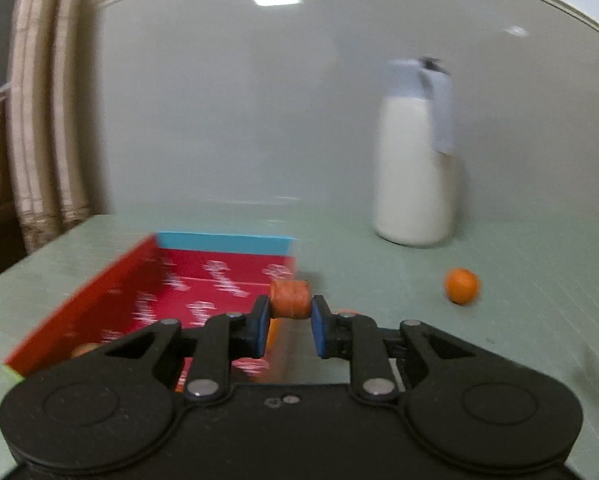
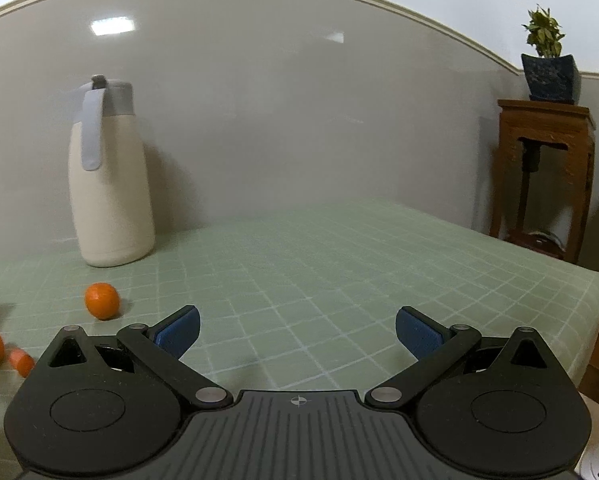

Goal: Organize fruits
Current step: 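Carry the carrot chunk with the left gripper into the box and release, then grasp the other carrot chunk with the right gripper, then carry the carrot chunk with the right gripper into the box and open, then reach the left gripper to a small orange and close on it, then carry the small orange with the left gripper into the box and release, then grasp the last small orange with the right gripper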

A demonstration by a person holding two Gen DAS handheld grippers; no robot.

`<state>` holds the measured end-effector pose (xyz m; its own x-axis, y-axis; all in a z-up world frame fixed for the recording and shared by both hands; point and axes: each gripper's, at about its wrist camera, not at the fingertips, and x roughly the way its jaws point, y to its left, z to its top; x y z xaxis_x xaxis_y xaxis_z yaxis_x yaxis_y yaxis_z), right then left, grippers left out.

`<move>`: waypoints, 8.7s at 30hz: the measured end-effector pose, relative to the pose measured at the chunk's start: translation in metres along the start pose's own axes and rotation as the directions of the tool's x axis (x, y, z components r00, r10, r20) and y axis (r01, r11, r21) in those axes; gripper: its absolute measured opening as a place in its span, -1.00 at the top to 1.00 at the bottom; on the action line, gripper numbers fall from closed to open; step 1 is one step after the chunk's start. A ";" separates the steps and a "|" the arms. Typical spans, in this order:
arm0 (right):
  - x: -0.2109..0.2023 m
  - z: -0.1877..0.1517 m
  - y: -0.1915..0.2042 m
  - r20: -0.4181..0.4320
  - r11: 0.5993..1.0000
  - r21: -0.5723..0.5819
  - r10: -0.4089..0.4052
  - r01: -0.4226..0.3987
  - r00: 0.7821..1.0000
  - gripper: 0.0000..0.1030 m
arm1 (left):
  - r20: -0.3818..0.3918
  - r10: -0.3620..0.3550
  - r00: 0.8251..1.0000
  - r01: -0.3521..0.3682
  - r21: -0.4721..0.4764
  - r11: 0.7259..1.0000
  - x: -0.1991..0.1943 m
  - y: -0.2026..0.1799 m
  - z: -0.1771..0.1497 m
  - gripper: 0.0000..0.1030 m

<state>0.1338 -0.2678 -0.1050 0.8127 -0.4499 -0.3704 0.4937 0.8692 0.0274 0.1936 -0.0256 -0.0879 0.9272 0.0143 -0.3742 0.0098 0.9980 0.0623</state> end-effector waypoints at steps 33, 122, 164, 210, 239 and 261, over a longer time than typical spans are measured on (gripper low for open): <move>0.003 -0.010 0.101 -0.147 0.901 -0.117 0.399 -0.417 0.905 -1.00 | -0.093 0.250 0.964 -0.262 -0.151 0.953 -0.038 0.128 -0.001 -0.78; -0.051 0.002 0.156 0.086 0.722 -0.176 0.689 -0.669 0.720 -0.92 | -0.251 0.343 0.905 -0.409 -0.290 0.865 -0.046 0.195 -0.027 -0.80; -0.005 0.028 -0.008 0.161 0.992 0.088 -0.101 0.088 0.982 -1.00 | -0.080 -0.057 0.995 0.069 0.153 0.986 -0.017 -0.044 0.008 -0.42; -0.001 0.027 -0.013 0.085 0.994 0.110 0.004 -0.014 0.996 -1.00 | -0.051 0.014 0.999 -0.008 0.129 0.992 0.029 -0.049 0.005 0.60; 0.007 0.016 0.070 0.043 0.981 -0.058 0.187 -0.184 0.982 -1.00 | -0.125 0.216 0.968 -0.232 -0.135 0.963 -0.019 0.110 0.006 -0.50; 0.071 0.020 0.128 -0.196 0.936 -0.087 0.320 -0.341 0.927 -0.99 | -0.169 0.379 0.910 -0.414 -0.297 0.860 -0.046 0.176 -0.017 -0.70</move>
<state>0.2609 -0.1925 -0.1096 0.8506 -0.0988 -0.5164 0.1577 0.9849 0.0712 0.1468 0.1505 -0.0754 0.7839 0.4016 -0.4735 -0.4866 0.8711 -0.0667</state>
